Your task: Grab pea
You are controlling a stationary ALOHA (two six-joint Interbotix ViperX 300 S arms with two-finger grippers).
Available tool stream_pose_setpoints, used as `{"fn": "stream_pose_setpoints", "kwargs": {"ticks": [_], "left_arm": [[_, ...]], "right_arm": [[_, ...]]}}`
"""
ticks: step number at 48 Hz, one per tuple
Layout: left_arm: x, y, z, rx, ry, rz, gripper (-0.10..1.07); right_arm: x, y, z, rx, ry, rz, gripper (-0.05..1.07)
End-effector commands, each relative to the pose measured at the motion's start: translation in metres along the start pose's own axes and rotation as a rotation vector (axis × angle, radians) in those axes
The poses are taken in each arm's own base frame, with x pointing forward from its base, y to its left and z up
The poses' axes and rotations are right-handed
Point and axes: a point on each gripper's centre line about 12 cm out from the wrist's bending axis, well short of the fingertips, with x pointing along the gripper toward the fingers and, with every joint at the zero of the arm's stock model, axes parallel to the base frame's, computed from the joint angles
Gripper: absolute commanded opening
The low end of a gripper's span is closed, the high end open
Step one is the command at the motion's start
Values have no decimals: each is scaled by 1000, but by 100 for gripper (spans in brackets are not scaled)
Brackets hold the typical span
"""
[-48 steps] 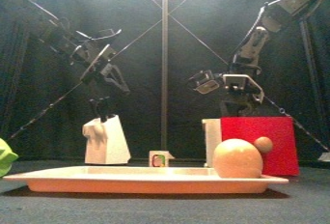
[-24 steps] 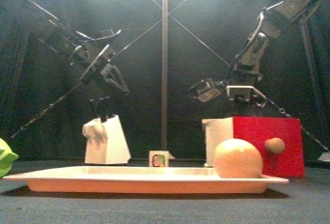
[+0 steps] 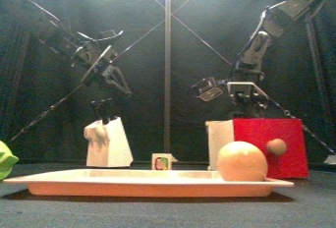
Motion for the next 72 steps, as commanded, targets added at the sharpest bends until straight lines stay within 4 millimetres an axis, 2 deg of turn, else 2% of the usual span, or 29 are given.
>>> {"fn": "stream_pose_setpoints", "kwargs": {"ticks": [1, 8, 14, 23, 36, 72], "left_arm": [[-1, 0, 6, 0, -18, 1, 30], [-3, -1, 8, 5, -26, -2, 30], [-4, 1, 10, 5, -34, 1, 30], [-6, 1, 10, 9, -38, 0, 30], [-6, 1, 12, 13, -44, 1, 30], [-3, 5, 6, 10, -37, 31, 30]], "right_arm": [[-31, 0, 16, 15, -87, 29, 60], [-52, -3, 16, 20, -124, 39, 60], [-57, -4, 10, 24, -129, 48, 60], [-46, -1, 6, 36, -105, 60, 63], [-23, 3, 3, 44, -55, 53, 77], [14, 3, -1, 21, 26, 2, 78]]}}
